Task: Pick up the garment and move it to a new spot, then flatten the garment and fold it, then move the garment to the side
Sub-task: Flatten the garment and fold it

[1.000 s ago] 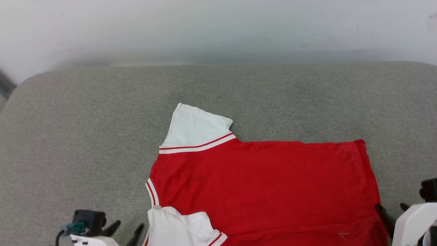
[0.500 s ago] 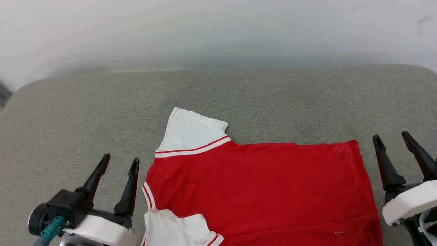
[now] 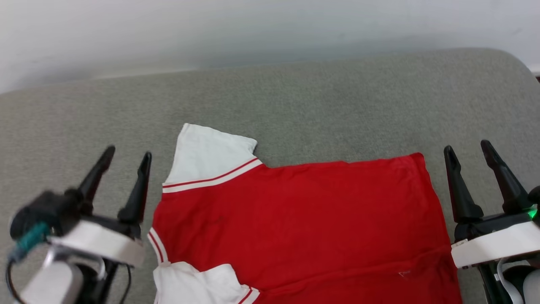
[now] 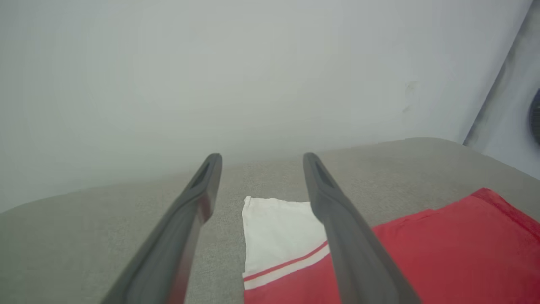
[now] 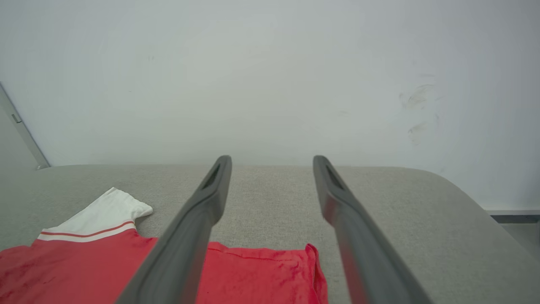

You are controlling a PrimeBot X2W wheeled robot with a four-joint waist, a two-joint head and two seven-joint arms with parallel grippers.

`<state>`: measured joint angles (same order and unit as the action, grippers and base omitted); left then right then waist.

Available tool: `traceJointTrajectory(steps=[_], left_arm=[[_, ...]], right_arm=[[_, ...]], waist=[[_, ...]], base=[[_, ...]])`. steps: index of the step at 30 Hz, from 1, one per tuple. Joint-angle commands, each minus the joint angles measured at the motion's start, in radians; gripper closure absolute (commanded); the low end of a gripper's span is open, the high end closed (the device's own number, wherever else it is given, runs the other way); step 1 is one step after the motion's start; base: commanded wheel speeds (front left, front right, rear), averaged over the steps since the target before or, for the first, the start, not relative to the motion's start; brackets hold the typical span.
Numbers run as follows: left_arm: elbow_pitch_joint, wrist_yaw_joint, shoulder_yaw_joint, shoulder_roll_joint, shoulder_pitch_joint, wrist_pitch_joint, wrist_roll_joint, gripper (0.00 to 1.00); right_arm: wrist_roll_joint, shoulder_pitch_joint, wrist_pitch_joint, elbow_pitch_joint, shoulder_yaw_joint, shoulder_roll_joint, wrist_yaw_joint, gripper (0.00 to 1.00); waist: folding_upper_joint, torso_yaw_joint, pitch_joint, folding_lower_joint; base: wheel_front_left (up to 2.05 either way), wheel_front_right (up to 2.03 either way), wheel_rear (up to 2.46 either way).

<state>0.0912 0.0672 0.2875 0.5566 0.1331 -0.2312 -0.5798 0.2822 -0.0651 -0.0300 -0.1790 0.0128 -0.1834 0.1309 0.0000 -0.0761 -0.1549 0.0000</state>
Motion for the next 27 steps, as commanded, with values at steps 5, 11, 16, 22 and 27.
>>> traceJointTrajectory(steps=[5, 11, 16, 22, 27], left_arm=[[-0.076, -0.082, 0.018, 0.079, 0.185, 0.161, -0.022, 0.00], [-0.172, -0.163, 0.091, 0.194, 0.429, 0.493, -0.033, 0.00], [-0.233, -0.188, 0.135, 0.240, 0.581, 0.782, -0.140, 0.00], [-0.303, -0.187, 0.143, 0.275, 0.677, 1.020, -0.245, 0.00], [-0.340, -0.173, 0.151, 0.291, 0.724, 1.103, -0.253, 0.00]], right_arm=[[-0.005, -0.038, -0.016, -0.008, -0.014, 0.014, 0.000, 0.00], [-0.002, -0.079, -0.040, 0.009, -0.030, 0.029, 0.000, 0.00], [-0.001, -0.100, -0.070, 0.034, -0.038, 0.043, 0.000, 0.00], [0.002, -0.114, -0.095, 0.065, -0.053, 0.056, 0.000, 0.00], [0.009, -0.125, -0.112, 0.080, -0.051, 0.066, 0.000, 0.00]], waist=[[0.0000, -0.063, -0.102, 0.0000], [0.0000, -0.123, -0.196, 0.0000], [0.0000, -0.167, -0.258, 0.0000], [0.0000, -0.209, -0.312, 0.0000], [0.0000, -0.229, -0.350, 0.0000]], base=[[0.00, 0.00, 0.00], [0.00, 0.00, 0.00], [0.00, 0.00, 0.00], [0.00, 0.00, 0.00], [0.00, 0.00, 0.00]])
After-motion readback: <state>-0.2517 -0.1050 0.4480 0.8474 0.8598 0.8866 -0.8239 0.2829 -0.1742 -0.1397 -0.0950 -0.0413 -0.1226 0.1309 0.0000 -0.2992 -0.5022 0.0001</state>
